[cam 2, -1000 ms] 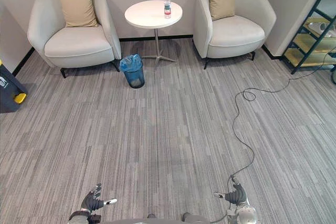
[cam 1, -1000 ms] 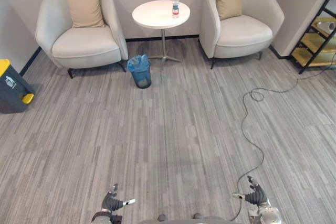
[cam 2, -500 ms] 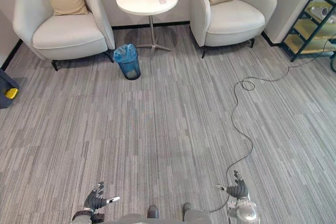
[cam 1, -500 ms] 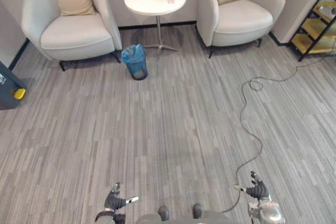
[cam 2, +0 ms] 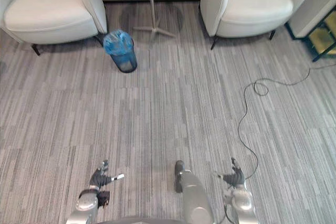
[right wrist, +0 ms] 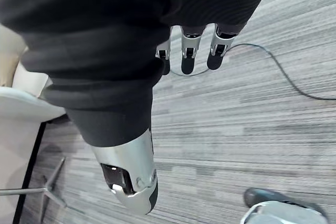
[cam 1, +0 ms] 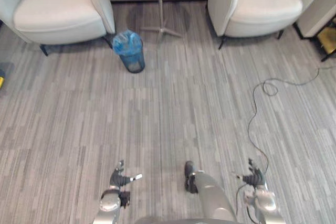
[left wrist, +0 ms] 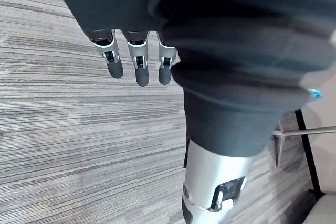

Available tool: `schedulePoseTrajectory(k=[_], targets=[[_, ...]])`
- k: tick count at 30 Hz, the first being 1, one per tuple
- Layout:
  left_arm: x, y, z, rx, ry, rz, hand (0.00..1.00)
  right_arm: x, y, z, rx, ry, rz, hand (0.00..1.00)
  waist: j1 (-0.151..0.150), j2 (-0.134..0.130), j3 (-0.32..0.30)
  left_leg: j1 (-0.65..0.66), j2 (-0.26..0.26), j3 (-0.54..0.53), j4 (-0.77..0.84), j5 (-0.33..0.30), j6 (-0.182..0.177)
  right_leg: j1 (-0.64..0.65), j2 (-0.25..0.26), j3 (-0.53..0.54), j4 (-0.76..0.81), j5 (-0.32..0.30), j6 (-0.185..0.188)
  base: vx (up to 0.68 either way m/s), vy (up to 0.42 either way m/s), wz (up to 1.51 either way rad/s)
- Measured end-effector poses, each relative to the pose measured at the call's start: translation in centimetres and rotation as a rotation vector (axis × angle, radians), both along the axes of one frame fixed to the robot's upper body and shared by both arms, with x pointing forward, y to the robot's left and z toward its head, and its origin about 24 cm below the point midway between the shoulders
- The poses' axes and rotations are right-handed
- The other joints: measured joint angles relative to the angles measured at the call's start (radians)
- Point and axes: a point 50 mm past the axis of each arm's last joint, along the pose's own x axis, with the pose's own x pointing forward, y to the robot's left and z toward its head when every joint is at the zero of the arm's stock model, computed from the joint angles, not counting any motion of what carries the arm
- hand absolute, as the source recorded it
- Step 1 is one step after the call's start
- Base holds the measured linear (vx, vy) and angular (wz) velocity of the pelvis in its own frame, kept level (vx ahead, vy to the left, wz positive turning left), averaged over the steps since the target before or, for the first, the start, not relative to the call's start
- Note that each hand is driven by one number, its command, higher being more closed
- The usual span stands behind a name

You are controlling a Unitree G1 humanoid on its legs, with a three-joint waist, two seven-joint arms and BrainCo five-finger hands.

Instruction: Gather rubbish on tea table into small bin, then transfer packed bag to large trash can.

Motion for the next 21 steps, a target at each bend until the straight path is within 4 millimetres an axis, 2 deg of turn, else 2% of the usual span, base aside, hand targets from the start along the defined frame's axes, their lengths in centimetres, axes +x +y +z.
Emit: schedulePoseTrajectory(k=[2,3,4,5,6,7,8,9,10,11,12,13,14,15,16,17,18,19,20,21], targets=[[0.2,-0.5,0.0,-0.015,-0.007,0.001,0.00,0.6,0.5,0.5,0.020,-0.041,-0.007,0.00,0.031,-0.009,0.005,-0.106,0.014,0.051,0.046,-0.074,0.017,0.089,0.001,0.032,-0.073,-0.004,-0.006,0.58,-0.080,-0.56],[0.3,-1.0,0.1,-0.029,-0.013,0.003,0.00,0.9,0.6,0.6,0.033,-0.057,-0.014,0.00,0.051,-0.012,0.005,-0.183,0.011,0.080,-0.001,-0.118,0.025,0.148,-0.004,0.055,-0.125,-0.005,-0.006,0.56,-0.033,-0.46],[0.2,-1.2,0.0,-0.035,-0.011,0.004,0.00,1.0,0.6,0.7,0.036,-0.060,-0.016,0.00,0.053,-0.012,0.005,-0.218,0.003,0.093,-0.041,-0.134,0.023,0.176,-0.007,0.063,-0.149,-0.006,-0.006,0.54,0.012,-0.48],[0.1,-1.4,-0.1,-0.039,-0.008,0.000,0.00,1.1,0.7,0.7,0.040,-0.064,-0.018,0.00,0.057,-0.020,0.008,-0.271,-0.020,0.108,-0.164,-0.155,0.018,0.225,-0.025,0.081,-0.184,-0.030,0.008,0.55,0.055,-0.48],[0.1,-1.5,-0.1,-0.040,-0.008,-0.003,0.00,1.4,0.5,0.9,0.038,-0.073,-0.022,0.00,0.064,-0.032,0.014,-0.299,-0.064,0.120,-0.339,-0.149,0.010,0.273,-0.049,0.102,-0.204,-0.077,0.031,0.56,0.077,-0.52],[0.1,-1.6,-0.1,-0.044,-0.006,-0.003,0.00,1.3,0.2,0.8,0.034,-0.067,-0.031,0.00,0.067,-0.029,0.014,-0.307,-0.083,0.112,-0.444,-0.138,0.002,0.293,-0.054,0.113,-0.217,-0.090,0.043,0.59,0.127,-0.57],[-0.1,-1.9,-0.2,-0.048,-0.001,-0.010,0.00,0.9,-0.4,0.5,0.024,-0.046,-0.048,0.00,0.073,-0.009,0.003,-0.303,-0.104,0.087,-0.682,-0.086,-0.041,0.329,-0.046,0.136,-0.242,-0.108,0.052,0.61,0.191,-0.55],[-0.4,-2.0,-0.3,-0.049,0.008,-0.012,0.00,0.5,-0.9,0.2,0.012,-0.021,-0.051,0.00,0.076,0.017,-0.011,-0.310,-0.101,0.061,-0.808,-0.025,-0.027,0.348,-0.022,0.161,-0.249,-0.125,0.060,0.74,0.283,-0.78],[-0.9,-1.6,-0.7,-0.038,0.033,-0.008,0.00,0.3,-0.7,-0.5,0.024,0.018,-0.059,0.00,0.086,-0.003,-0.025,-0.313,-0.135,0.033,-0.760,0.071,0.046,0.363,-0.044,0.190,-0.222,-0.168,0.076,0.63,0.254,-0.48],[-0.6,-1.1,-0.7,-0.026,0.035,-0.005,0.00,0.0,-0.6,-0.7,0.028,0.032,-0.063,0.00,0.080,-0.035,-0.034,-0.318,-0.166,0.035,-0.732,0.033,0.069,0.349,-0.077,0.191,-0.167,-0.179,0.088,0.51,0.198,-0.19],[-0.5,-1.2,-0.6,-0.027,0.032,-0.005,0.00,-0.3,-0.9,-0.8,0.022,0.039,-0.068,0.00,0.072,-0.044,-0.039,-0.316,-0.177,0.037,-0.716,0.012,0.082,0.321,-0.096,0.192,-0.096,-0.180,0.092,0.78,0.267,0.08],[-0.4,-1.5,-0.6,-0.033,0.029,-0.014,0.00,-1.0,-1.0,-1.1,0.028,0.058,-0.085,0.00,0.073,-0.075,-0.032,-0.248,-0.217,0.064,-0.709,-0.054,0.097,0.187,-0.129,0.225,0.273,-0.146,0.220,0.66,0.227,0.01],[-0.4,-1.4,-0.6,-0.030,0.030,-0.014,0.00,-1.0,-0.9,-1.2,0.031,0.059,-0.085,0.00,0.072,-0.078,-0.031,-0.234,-0.224,0.062,-0.707,-0.068,0.102,0.166,-0.134,0.231,0.344,-0.127,0.257,0.75,0.256,-0.05],[-0.3,-1.4,-0.7,-0.025,0.040,-0.026,0.00,-1.0,-0.4,-1.3,0.042,0.063,-0.077,0.00,0.065,-0.091,-0.024,-0.163,-0.246,0.061,-0.696,-0.122,0.110,0.079,-0.147,0.247,0.603,-0.076,0.348,0.48,0.127,0.03],[-0.5,-1.4,-0.8,-0.019,0.050,-0.021,0.00,-1.2,-0.1,-1.5,0.047,0.069,-0.070,0.00,0.058,-0.087,-0.024,-0.076,-0.252,0.061,-0.701,-0.160,0.114,0.013,-0.158,0.226,0.754,-0.086,0.326,0.60,0.151,0.05],[-0.6,-1.4,-0.9,-0.014,0.050,-0.019,0.00,-1.2,0.2,-1.5,0.047,0.072,-0.057,0.00,0.049,-0.082,-0.024,-0.032,-0.252,0.058,-0.713,-0.177,0.117,-0.016,-0.165,0.197,0.786,-0.096,0.305,0.60,0.121,0.11],[-0.5,-1.4,-0.8,-0.009,0.049,-0.028,0.00,-1.0,0.7,-1.5,0.051,0.071,-0.032,0.00,0.041,-0.073,-0.025,0.052,-0.249,0.042,-0.756,-0.199,0.122,-0.081,-0.182,0.132,0.789,-0.121,0.254,0.69,0.067,0.17],[0.1,-1.3,-0.6,-0.004,0.037,-0.041,0.00,-0.9,0.9,-1.5,0.056,0.067,-0.030,0.00,0.039,-0.064,-0.028,0.109,-0.236,0.029,-0.791,-0.213,0.116,-0.157,-0.180,0.086,0.730,-0.141,0.224,0.68,0.030,0.23],[0.4,-1.2,-0.5,-0.001,0.029,-0.043,0.00,-0.7,0.9,-1.5,0.056,0.064,-0.027,0.00,0.038,-0.057,-0.024,0.132,-0.226,0.022,-0.801,-0.216,0.117,-0.183,-0.175,0.065,0.672,-0.148,0.216,0.57,-0.025,0.42],[0.9,-1.3,-0.3,-0.005,0.017,-0.043,0.00,-0.8,0.8,-1.6,0.055,0.072,-0.029,0.00,0.024,-0.049,-0.022,0.168,-0.206,-0.002,-0.821,-0.216,0.116,-0.225,-0.165,0.032,0.499,-0.148,0.211,0.48,-0.078,0.51]])
